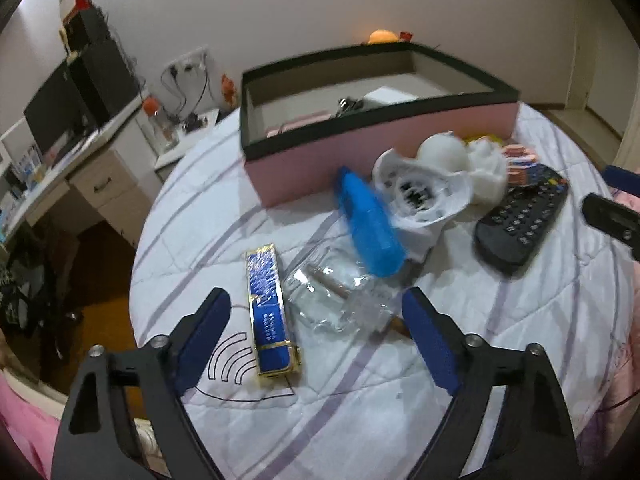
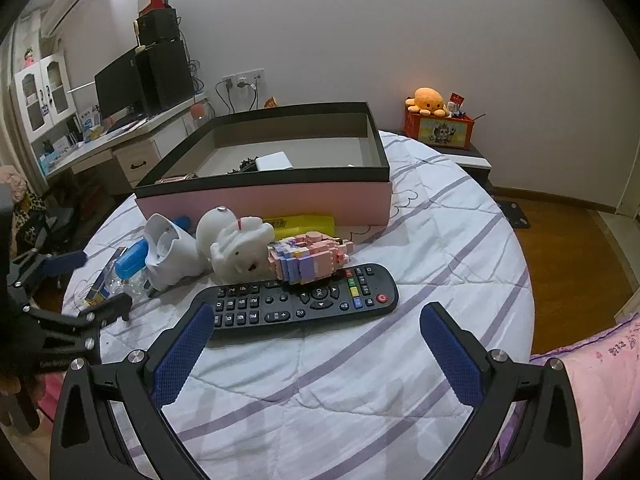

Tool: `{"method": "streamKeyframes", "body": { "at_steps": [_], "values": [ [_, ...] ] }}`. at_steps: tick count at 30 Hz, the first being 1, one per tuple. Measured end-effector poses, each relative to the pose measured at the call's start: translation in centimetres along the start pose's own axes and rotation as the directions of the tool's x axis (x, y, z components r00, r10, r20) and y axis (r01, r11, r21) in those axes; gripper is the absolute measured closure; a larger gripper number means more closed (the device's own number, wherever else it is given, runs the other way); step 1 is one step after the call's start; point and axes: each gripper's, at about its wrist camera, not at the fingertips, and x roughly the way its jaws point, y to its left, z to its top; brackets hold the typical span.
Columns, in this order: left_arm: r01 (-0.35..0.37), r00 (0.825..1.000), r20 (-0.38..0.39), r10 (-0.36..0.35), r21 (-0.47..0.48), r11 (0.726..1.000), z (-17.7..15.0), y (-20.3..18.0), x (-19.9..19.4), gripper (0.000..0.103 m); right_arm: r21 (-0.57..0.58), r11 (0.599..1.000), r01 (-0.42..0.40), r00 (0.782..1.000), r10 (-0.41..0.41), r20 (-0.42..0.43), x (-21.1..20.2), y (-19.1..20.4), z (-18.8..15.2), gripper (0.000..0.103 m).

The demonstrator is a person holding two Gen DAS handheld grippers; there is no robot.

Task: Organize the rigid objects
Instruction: 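Move left tool to the blue-and-gold box while right tool approaches the pixel-block figure, then grasp the blue-and-gold box with left tool while right tool grasps the pink pixel-block figure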

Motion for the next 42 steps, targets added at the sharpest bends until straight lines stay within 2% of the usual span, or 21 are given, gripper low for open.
{"method": "streamKeyframes", "body": {
  "at_steps": [2, 9, 11, 15, 21, 24, 27, 33, 35, 37, 39, 42],
  "values": [
    [0.010, 1.000, -0.029, -0.010, -0.021, 1.000, -0.4, 0.7, 0.5, 0.022, 0.004, 1.000, -0.001, 1.000, 0.001, 0.001, -0.1, -0.1, 0.0, 0.000],
    [0.012, 0.999, -0.041, -0.017, -0.122, 0.992, -1.6, 3.5, 0.4, 0.022, -0.005, 1.000, -0.010, 1.000, 0.010, -0.006, 0.1, 0.1, 0.0, 0.000],
    [0.031, 0.998, -0.043, -0.038, -0.159, 0.987, -1.9, 4.3, 0.3, 0.022, -0.011, 1.000, -0.018, 1.000, 0.018, -0.008, 0.1, 0.4, 0.0, 0.000],
    [0.117, 0.993, 0.018, -0.116, -0.201, 0.973, -2.6, 5.0, -1.1, 0.022, -0.022, 1.000, -0.020, 1.000, 0.019, -0.013, 0.0, 1.0, -0.2, 0.000],
    [0.134, 0.991, 0.050, -0.125, -0.241, 0.961, -3.4, 6.9, -1.9, 0.021, -0.035, 0.999, -0.021, 1.000, 0.020, -0.013, -0.1, 1.7, -0.2, 0.000],
    [0.049, 0.999, -0.006, -0.051, -0.232, 0.972, -3.6, 7.0, -0.8, 0.021, -0.042, 0.999, -0.025, 1.000, 0.024, -0.014, 0.0, 2.3, -0.1, 0.000],
    [0.081, 0.996, -0.008, -0.086, -0.251, 0.965, -3.9, 7.4, -0.1, 0.019, -0.052, 0.998, -0.028, 0.999, 0.027, -0.020, 0.4, 2.9, -0.1, 0.000],
    [0.050, 0.998, -0.012, -0.054, -0.242, 0.969, -3.6, 7.8, 0.6, 0.013, -0.061, 0.998, -0.026, 0.999, 0.024, -0.041, 1.0, 3.6, -0.2, 0.000],
    [0.057, 0.998, -0.013, -0.062, -0.247, 0.967, -3.3, 7.7, 1.0, 0.013, -0.061, 0.998, -0.024, 0.999, 0.021, -0.043, 1.2, 3.6, -0.1, 0.000],
    [0.054, 0.998, -0.018, -0.060, -0.225, 0.973, -3.0, 7.3, 1.5, 0.016, -0.058, 0.998, -0.020, 0.999, 0.017, -0.040, 1.3, 3.5, 0.0, 0.000],
    [0.018, 0.999, -0.033, -0.025, -0.192, 0.981, -2.7, 6.7, 2.3, 0.019, -0.053, 0.998, -0.015, 0.999, 0.013, -0.040, 1.3, 3.2, 0.1, 0.000],
    [0.029, 1.000, -0.006, -0.031, -0.171, 0.985, -2.2, 6.5, 2.4, 0.031, -0.048, 0.999, -0.006, 0.999, 0.004, -0.039, 1.4, 2.7, 0.4, 0.000]
  ]
}}
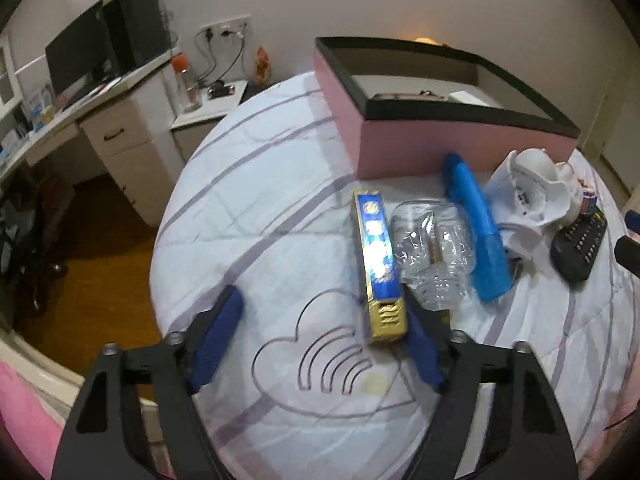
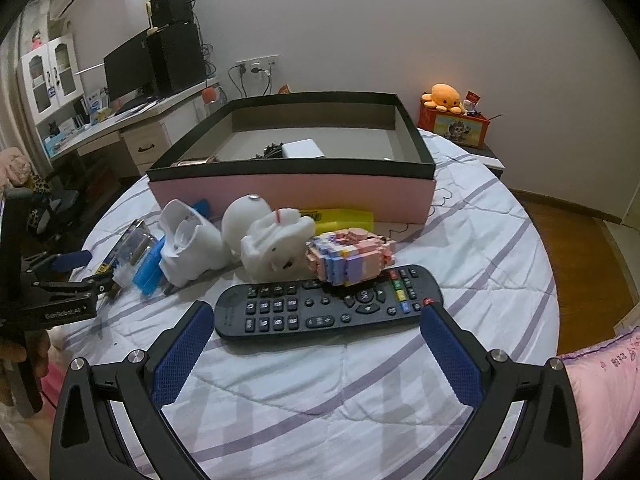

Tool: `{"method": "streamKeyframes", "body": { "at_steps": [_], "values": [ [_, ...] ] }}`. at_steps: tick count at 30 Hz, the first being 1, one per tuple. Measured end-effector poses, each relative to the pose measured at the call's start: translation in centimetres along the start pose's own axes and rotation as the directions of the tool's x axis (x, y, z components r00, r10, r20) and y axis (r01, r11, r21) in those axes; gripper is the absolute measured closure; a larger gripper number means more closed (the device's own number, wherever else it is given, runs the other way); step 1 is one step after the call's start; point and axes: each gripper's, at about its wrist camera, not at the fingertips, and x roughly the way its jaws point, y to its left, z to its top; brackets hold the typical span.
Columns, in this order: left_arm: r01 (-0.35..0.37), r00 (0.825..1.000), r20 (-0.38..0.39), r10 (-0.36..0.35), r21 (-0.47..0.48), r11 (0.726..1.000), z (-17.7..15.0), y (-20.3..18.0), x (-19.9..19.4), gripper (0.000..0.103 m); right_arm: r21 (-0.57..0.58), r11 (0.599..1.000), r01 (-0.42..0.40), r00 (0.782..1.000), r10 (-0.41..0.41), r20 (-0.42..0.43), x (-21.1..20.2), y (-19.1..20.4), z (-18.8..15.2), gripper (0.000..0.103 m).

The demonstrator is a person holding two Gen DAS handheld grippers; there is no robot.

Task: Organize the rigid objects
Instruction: 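Grasp the blue-and-gold box with left tool while right tool grasps the pink pixel-block figure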

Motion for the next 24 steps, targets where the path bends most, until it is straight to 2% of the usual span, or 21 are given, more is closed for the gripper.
{"method": "streamKeyframes", "body": {
  "at_steps": [2, 4, 5, 7, 12, 14, 19, 24],
  "values": [
    [0.015, 1.000, -0.001, -0.015, 0.003, 1.000, 0.4, 0.0, 0.1, 0.039, 0.008, 1.000, 0.006, 1.000, -0.006, 0.003, 0.0, -0.4, 0.1, 0.000],
    [0.030, 1.000, 0.004, -0.030, 0.014, 0.999, 0.7, -0.2, 0.2, 0.058, 0.019, 1.000, 0.009, 1.000, -0.010, 0.004, 0.1, -0.9, 0.3, 0.000],
    [0.032, 0.999, 0.006, -0.032, 0.019, 0.999, 0.9, -0.3, 0.2, 0.062, 0.023, 1.000, 0.013, 1.000, -0.013, 0.004, 0.1, -1.1, 0.3, 0.000],
    [0.053, 0.998, 0.015, -0.053, 0.025, 0.998, 0.9, -0.5, 0.1, 0.081, 0.031, 0.999, 0.017, 1.000, -0.017, 0.005, 0.2, -1.4, 0.4, 0.000],
    [0.125, 0.992, 0.028, -0.125, -0.019, 0.992, 0.7, 0.2, -0.1, 0.086, 0.055, 0.998, 0.034, 0.999, -0.034, 0.007, 0.5, -2.6, 0.7, 0.000],
    [0.122, 0.992, 0.028, -0.121, -0.024, 0.992, 0.5, 0.2, -0.2, 0.087, 0.061, 0.997, 0.043, 0.999, -0.043, 0.008, 0.8, -3.1, 0.9, 0.000],
    [0.064, 0.997, 0.030, -0.065, 0.040, 0.997, 0.0, -1.1, -0.2, 0.087, 0.051, 0.998, 0.047, 0.999, -0.047, -0.011, 2.4, -3.4, 1.6, 0.000],
    [0.096, 0.995, 0.026, -0.097, 0.016, 0.995, 0.1, -0.4, -0.1, 0.086, -0.021, 0.999, 0.035, 0.999, -0.036, -0.037, 4.4, -2.7, 2.5, 0.000]
  ]
}}
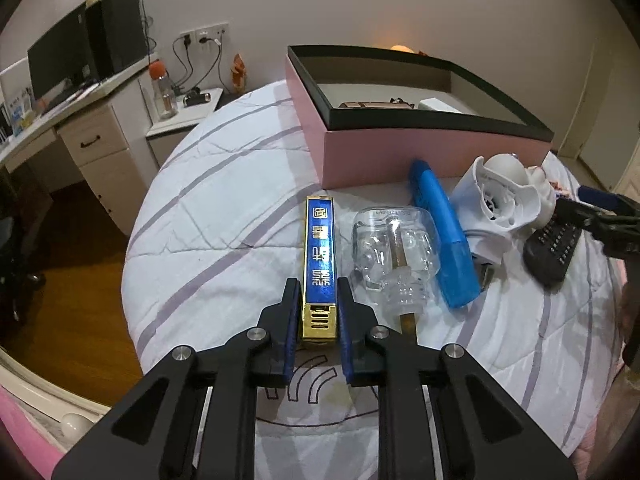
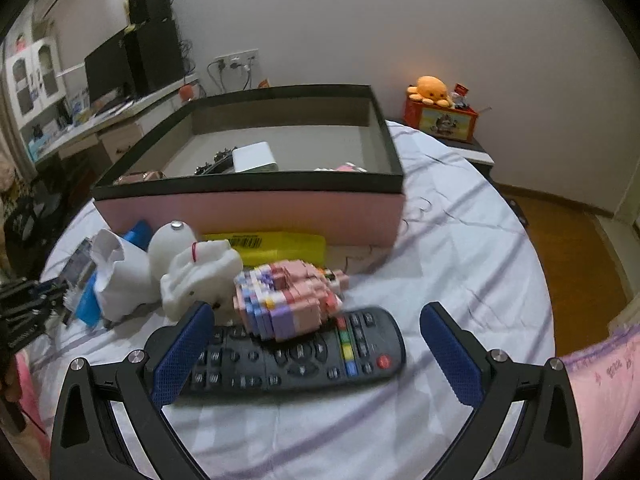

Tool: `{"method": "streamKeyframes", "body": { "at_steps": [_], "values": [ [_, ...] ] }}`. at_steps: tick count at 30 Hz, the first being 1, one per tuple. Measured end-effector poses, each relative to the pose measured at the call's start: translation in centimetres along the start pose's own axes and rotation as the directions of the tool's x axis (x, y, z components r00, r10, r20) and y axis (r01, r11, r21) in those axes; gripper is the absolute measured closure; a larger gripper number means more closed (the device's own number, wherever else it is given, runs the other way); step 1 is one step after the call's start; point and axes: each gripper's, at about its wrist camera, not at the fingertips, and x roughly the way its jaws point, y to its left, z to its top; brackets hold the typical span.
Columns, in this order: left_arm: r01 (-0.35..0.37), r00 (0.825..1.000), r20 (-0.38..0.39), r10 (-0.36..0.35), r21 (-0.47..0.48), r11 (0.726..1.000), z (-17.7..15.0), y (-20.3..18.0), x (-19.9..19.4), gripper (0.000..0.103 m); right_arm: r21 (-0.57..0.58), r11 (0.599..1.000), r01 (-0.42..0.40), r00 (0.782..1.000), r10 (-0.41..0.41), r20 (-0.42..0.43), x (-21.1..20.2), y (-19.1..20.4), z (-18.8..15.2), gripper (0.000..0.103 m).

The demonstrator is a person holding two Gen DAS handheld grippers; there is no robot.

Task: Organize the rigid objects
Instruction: 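Grasp the blue-and-gold box with left tool while right tool grasps the pink pixel-block figure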

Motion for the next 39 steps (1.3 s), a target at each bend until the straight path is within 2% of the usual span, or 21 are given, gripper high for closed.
{"method": "streamKeyframes", "body": {
  "at_steps": [2, 5, 7, 8, 9, 10, 11, 12, 14, 15, 18, 21, 26, 28, 32, 39],
  "values": [
    [0.007, 1.000, -0.001, -0.007, 0.000, 1.000, 0.0, 0.0, 0.0, 0.084, -0.036, 0.999, -0.027, 1.000, 0.027, -0.005, 0.5, 0.3, 0.4, 0.000],
    [0.049, 0.999, 0.001, -0.049, 0.006, 0.999, 0.0, -0.2, 0.1, 0.066, -0.065, 0.996, -0.056, 0.998, 0.054, -0.031, 1.4, 0.2, 0.8, 0.000],
    [0.100, 0.995, -0.005, -0.100, 0.017, 0.995, 0.0, -0.5, 0.2, 0.040, -0.078, 0.996, -0.047, 0.998, 0.043, -0.049, 1.9, 0.2, 0.9, 0.000],
    [0.110, 0.994, -0.007, -0.110, 0.028, 0.994, 0.0, -0.9, 0.3, 0.037, -0.093, 0.995, -0.033, 0.998, 0.029, -0.051, 1.9, 0.3, 0.9, 0.000],
    [0.084, 0.996, -0.007, -0.084, 0.058, 0.995, 0.0, -1.6, 0.4, 0.036, -0.102, 0.994, -0.032, 0.998, 0.026, -0.058, 2.0, 0.4, 0.8, 0.002],
    [0.054, 0.999, -0.003, -0.054, 0.079, 0.995, -0.1, -2.1, 0.4, 0.036, -0.107, 0.993, -0.043, 0.997, 0.036, -0.064, 2.1, 0.4, 0.7, 0.004],
    [0.033, 0.999, 0.005, -0.034, 0.085, 0.996, -0.2, -2.4, 0.4, 0.038, -0.104, 0.993, -0.058, 0.996, 0.051, -0.070, 2.1, 0.4, 0.7, 0.013],
    [0.036, 0.999, 0.008, -0.036, 0.063, 0.997, -0.2, -2.3, 0.4, 0.038, -0.100, 0.993, -0.070, 0.995, 0.063, -0.076, 2.2, 0.4, 0.6, 0.024],
    [0.045, 0.999, 0.003, -0.045, 0.050, 0.998, 0.0, -2.0, 0.3, 0.042, -0.085, 0.991, -0.107, 0.992, 0.100, -0.081, 2.2, 0.1, 0.5, 0.034],
    [0.038, 0.999, -0.007, -0.038, 0.045, 0.998, 0.0, -1.8, 0.0, 0.047, -0.081, 0.991, -0.108, 0.992, 0.101, -0.081, 2.1, 0.0, 0.5, 0.034],
    [0.049, 0.999, -0.006, -0.049, 0.015, 0.999, 0.0, -1.0, -0.6, 0.047, -0.066, 0.990, -0.126, 0.990, 0.121, -0.072, 1.8, -0.3, 0.4, 0.034],
    [0.053, 0.999, 0.007, -0.053, -0.024, 0.998, -0.2, 0.1, -1.2, 0.053, -0.043, 0.988, -0.152, 0.987, 0.149, -0.057, 1.5, -0.6, 0.5, 0.034],
    [0.041, 0.999, -0.005, -0.041, -0.031, 0.999, 0.6, 0.4, 0.2, 0.065, -0.022, 0.986, -0.164, 0.986, 0.163, -0.033, 0.7, -0.8, 0.5, 0.034],
    [0.012, 1.000, -0.001, -0.012, -0.031, 0.999, 1.3, 0.2, 0.7, 0.087, -0.016, 0.984, -0.175, 0.984, 0.174, -0.034, 0.7, -0.9, 0.7, 0.034],
    [0.015, 1.000, 0.002, -0.015, -0.069, 0.997, 1.7, 0.5, 0.8, 0.088, -0.006, 0.985, -0.172, 0.985, 0.172, -0.021, 0.1, -1.1, 0.9, 0.034],
    [0.014, 1.000, 0.015, -0.014, -0.043, 0.999, 1.7, -0.3, -0.7, 0.088, 0.006, 0.986, -0.166, 0.986, 0.166, 0.016, -1.2, -1.3, 1.3, 0.034]
  ]
}}
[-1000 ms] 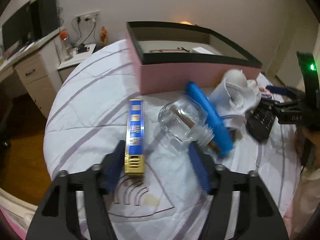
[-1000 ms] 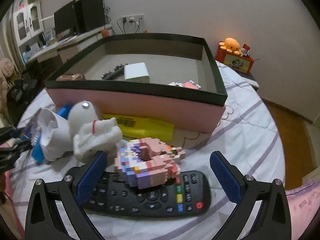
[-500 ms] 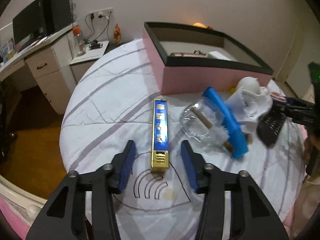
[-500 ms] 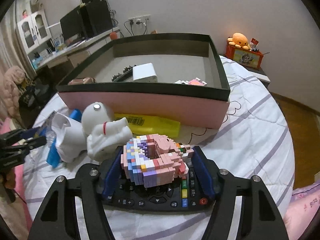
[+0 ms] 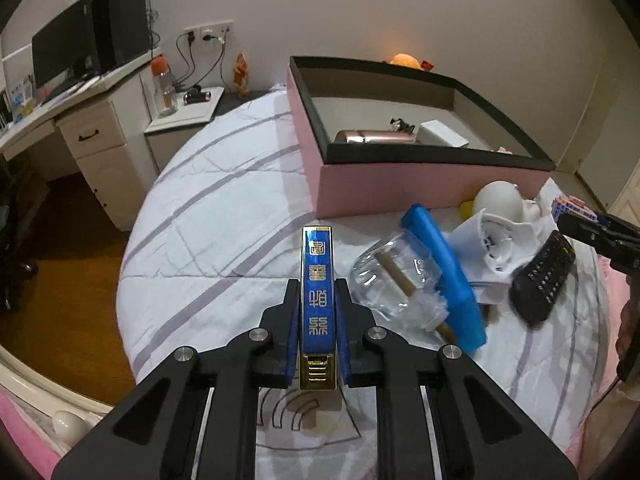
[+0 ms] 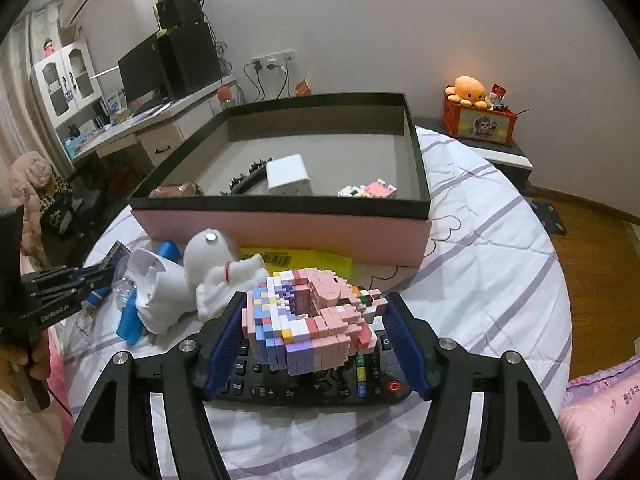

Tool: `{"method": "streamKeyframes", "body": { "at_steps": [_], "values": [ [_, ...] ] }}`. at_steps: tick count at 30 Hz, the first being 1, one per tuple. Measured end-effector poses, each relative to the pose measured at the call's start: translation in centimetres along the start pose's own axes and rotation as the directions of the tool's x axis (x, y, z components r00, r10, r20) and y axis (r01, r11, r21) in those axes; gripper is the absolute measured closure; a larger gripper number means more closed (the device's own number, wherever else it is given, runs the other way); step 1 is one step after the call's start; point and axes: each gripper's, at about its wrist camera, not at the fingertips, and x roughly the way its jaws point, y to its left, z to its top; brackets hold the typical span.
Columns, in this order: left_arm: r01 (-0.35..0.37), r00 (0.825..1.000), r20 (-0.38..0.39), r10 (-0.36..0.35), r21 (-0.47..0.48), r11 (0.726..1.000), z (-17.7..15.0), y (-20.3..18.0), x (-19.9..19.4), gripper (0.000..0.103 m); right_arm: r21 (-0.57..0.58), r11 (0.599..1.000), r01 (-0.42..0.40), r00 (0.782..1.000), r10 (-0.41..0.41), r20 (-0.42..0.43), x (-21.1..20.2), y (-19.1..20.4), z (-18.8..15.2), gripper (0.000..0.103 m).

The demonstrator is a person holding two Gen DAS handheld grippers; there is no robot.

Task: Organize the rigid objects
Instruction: 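Grasp the blue-and-gold box with left tool while right tool grasps the pink pixel-block figure, then carry both items over the pink box and open both tools to drop them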

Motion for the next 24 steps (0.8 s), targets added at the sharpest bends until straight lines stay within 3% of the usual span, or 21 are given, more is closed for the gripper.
{"method": "streamKeyframes", "body": {
  "at_steps": [12, 24],
  "values": [
    [0.039, 0.995, 0.086, -0.044, 0.069, 0.997, 2.2, -3.1, -4.3, 0.088, -0.022, 1.000, -0.019, 0.998, 0.021, 0.067, -3.0, 1.0, 1.4, 0.034],
    [0.065, 0.989, 0.124, -0.083, 0.144, 0.988, 5.6, -7.0, -5.4, 0.088, -0.051, 0.998, -0.024, 0.994, 0.029, 0.105, -3.3, 1.2, 3.7, 0.034]
  ]
}}
